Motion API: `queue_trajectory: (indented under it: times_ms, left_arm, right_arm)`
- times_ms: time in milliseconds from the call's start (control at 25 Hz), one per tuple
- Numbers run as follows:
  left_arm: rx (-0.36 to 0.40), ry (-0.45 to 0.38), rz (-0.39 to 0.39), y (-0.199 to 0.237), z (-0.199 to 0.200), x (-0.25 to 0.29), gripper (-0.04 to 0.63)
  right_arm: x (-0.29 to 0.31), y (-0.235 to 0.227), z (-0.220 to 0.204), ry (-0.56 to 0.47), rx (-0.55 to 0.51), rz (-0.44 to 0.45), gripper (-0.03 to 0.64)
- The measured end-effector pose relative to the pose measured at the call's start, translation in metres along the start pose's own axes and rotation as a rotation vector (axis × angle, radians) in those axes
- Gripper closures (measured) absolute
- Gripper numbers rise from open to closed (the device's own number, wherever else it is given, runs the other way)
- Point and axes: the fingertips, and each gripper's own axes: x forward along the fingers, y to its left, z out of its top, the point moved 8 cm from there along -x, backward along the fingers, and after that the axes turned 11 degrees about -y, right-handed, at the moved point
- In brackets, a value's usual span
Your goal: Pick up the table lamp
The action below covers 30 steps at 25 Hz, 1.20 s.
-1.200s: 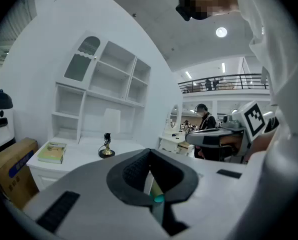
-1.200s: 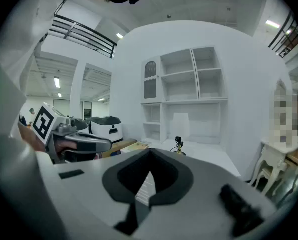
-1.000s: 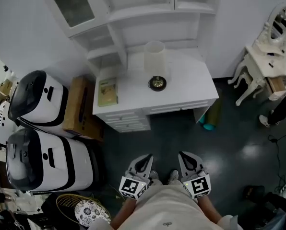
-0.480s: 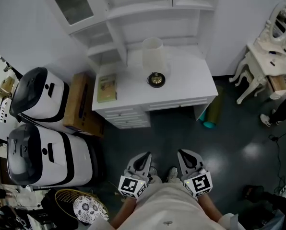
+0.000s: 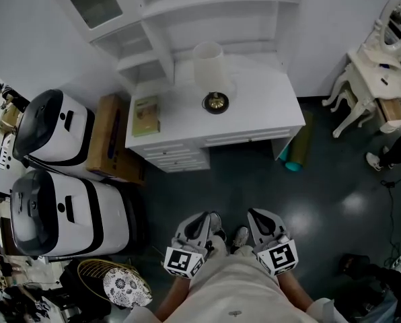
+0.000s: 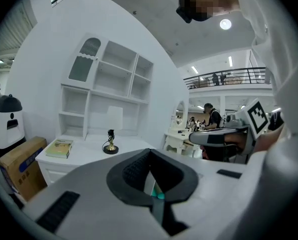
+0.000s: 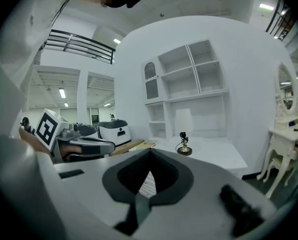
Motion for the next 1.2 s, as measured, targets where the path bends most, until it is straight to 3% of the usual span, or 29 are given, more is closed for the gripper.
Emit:
queue_trajectory:
  times_ms: [320, 1200]
  left_arm:
    - [-0.003, 0.003, -0.031, 0.029, -0.005, 0.024, 0.588]
    - [0.050, -0.004, -0.141, 0.162, 0.019, 0.124, 0.588]
  right_arm:
    - [0.030, -0.009, -0.003, 0.021, -0.022, -0.034, 0.605]
    - [0.170, -0.034, 0.020, 0.030, -0.058, -0.150, 0.605]
